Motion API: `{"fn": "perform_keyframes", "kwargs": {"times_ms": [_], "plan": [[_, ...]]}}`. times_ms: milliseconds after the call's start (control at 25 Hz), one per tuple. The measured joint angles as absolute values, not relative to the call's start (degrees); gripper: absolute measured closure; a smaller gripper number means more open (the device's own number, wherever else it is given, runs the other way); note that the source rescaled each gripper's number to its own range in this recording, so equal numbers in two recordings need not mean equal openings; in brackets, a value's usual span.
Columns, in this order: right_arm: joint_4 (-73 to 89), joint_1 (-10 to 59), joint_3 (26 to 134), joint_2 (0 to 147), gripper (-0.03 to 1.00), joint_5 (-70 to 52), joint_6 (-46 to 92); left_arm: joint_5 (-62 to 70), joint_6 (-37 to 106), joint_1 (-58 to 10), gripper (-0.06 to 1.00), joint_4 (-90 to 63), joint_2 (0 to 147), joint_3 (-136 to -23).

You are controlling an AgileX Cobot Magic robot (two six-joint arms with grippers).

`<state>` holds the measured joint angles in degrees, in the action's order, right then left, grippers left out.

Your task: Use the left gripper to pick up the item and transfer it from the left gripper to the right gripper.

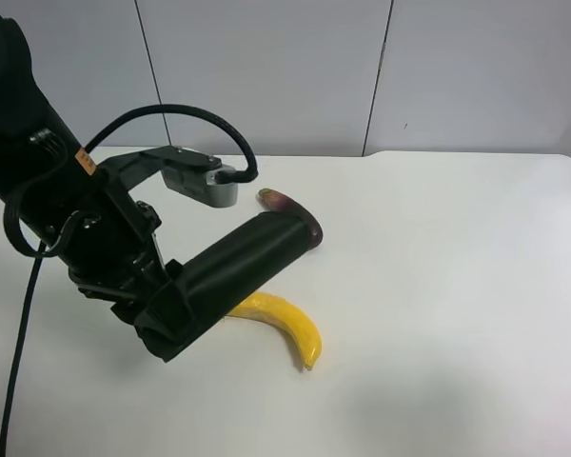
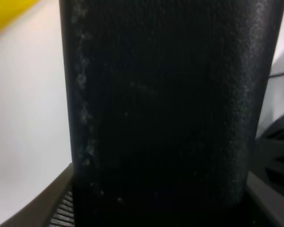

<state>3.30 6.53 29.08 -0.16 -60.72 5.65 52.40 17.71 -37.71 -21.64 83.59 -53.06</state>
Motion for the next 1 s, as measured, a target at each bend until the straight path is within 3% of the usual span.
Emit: {"fn": "perform_keyframes", "kwargs": {"times_ms": [240,1000], "plan": [[3.3,6.5,29.1,-0.2,-0.03,-60.7,5.7,53.1,23.2,-41.5,0.85,-21.7,83.6,-53.1],[3.3,6.5,29.1,-0.2,-0.03,-60.7,5.7,49.4,28.7,-41.6,0.86,-21.7,83.6,-53.1]]}}
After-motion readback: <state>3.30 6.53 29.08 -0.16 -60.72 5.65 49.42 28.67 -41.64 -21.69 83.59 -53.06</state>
